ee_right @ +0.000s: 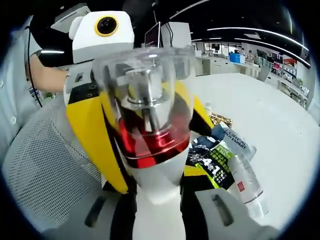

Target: Arrange the skincare products in the storage area until every visible bottle or jar stands upright without overlapping.

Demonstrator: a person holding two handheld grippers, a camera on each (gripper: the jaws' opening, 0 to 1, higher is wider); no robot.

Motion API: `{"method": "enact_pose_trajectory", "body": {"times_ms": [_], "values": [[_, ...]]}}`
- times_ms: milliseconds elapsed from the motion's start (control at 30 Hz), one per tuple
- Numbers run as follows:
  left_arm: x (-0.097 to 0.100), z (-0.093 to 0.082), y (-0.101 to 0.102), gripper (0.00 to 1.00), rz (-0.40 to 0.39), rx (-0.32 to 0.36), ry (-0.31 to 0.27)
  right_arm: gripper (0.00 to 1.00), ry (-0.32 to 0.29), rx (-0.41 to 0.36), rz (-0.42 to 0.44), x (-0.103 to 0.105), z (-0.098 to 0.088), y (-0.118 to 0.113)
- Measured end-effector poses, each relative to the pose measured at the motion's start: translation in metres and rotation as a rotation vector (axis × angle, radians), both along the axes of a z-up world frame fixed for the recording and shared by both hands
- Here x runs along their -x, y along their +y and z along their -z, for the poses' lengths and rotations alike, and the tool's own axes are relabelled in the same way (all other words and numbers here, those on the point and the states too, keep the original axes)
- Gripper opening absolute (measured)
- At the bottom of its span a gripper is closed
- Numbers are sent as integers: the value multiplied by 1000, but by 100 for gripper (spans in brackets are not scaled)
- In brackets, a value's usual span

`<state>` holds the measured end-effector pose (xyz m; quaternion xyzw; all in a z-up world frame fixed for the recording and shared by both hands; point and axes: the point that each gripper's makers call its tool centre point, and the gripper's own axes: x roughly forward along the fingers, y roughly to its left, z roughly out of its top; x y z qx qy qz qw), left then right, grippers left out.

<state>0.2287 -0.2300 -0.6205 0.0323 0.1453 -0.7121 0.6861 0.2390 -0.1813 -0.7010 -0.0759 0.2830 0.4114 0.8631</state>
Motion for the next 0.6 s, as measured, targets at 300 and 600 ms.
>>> {"method": "enact_pose_trajectory", "body": {"times_ms": [300, 600], "values": [[-3, -1, 5, 27, -15, 45, 27, 33, -20, -10, 3, -1, 0, 2], [6, -2, 7, 27, 26, 69, -35, 33, -30, 24, -15, 2, 1, 3]]}}
